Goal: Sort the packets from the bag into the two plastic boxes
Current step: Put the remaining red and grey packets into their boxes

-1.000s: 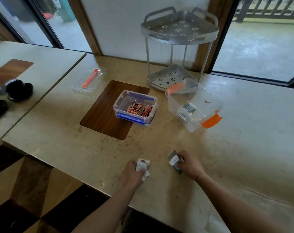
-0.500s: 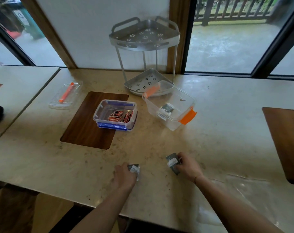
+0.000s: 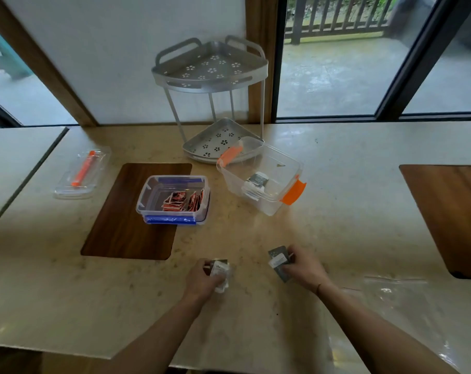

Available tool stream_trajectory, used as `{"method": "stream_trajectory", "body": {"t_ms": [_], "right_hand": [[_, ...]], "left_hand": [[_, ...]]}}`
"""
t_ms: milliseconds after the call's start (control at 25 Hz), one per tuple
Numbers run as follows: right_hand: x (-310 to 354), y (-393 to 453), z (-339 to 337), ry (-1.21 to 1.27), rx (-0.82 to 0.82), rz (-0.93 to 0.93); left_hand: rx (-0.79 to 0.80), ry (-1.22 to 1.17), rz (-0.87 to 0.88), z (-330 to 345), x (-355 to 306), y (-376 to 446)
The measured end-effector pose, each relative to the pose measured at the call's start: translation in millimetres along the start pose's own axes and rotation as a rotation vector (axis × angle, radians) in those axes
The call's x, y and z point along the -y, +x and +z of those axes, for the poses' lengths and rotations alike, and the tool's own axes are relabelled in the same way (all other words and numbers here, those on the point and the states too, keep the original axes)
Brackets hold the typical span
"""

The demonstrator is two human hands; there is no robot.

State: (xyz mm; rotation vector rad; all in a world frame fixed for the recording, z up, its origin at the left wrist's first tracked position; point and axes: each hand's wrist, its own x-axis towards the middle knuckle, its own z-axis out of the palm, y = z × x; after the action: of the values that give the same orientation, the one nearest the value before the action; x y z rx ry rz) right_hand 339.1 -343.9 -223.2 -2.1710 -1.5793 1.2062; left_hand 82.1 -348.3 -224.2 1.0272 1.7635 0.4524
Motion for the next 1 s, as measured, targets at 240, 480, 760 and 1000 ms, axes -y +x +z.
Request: {"method": "stream_trajectory", "body": {"t_ms": [240,480,760,1000], "right_hand": [[41,14,-14,0.063,-0.118,-0.059],[82,36,-38,0.116,-0.349,-0.171],[130,69,-92,0.089,-0.508,-0.178],[150,120,-111,-0.205,-0.387,-0.033]], "left_hand": [[0.116,-0.04,0.147,-26,-57,37],[0.146,-0.081,0.284,-41,-129,77],[0.167,0.035,0.424,-35,-206,120],[0.188,0.387,0.535,6,-265,152]]}}
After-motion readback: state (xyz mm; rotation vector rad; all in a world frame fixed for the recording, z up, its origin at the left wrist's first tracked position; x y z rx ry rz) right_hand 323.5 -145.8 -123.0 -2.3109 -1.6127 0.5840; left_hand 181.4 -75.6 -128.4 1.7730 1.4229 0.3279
